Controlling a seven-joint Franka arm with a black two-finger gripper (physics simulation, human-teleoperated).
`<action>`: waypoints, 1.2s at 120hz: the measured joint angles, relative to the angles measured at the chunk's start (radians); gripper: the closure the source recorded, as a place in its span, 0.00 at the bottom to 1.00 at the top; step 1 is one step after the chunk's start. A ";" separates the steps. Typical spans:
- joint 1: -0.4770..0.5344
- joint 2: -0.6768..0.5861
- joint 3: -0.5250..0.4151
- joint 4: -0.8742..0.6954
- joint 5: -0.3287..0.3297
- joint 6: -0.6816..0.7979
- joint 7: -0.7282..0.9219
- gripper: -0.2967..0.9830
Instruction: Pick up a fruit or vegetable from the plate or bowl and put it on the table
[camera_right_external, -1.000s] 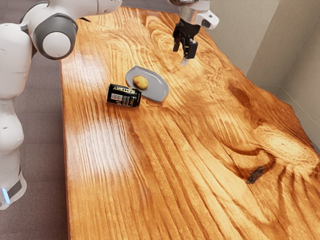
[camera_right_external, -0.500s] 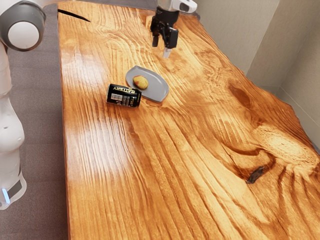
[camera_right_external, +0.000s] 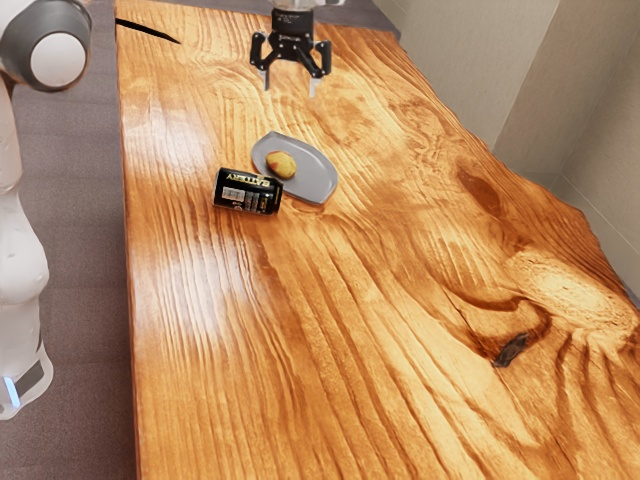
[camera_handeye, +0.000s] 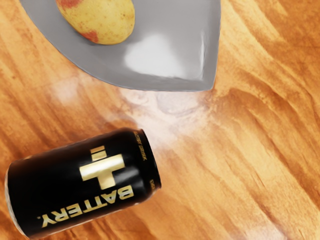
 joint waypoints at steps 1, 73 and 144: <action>0.007 -0.002 0.002 0.002 0.000 -0.005 0.005 0.23; -0.115 -0.270 -0.008 -0.202 0.295 -0.218 1.139 0.23; -0.096 -0.334 0.085 -0.364 0.444 -0.314 1.897 0.23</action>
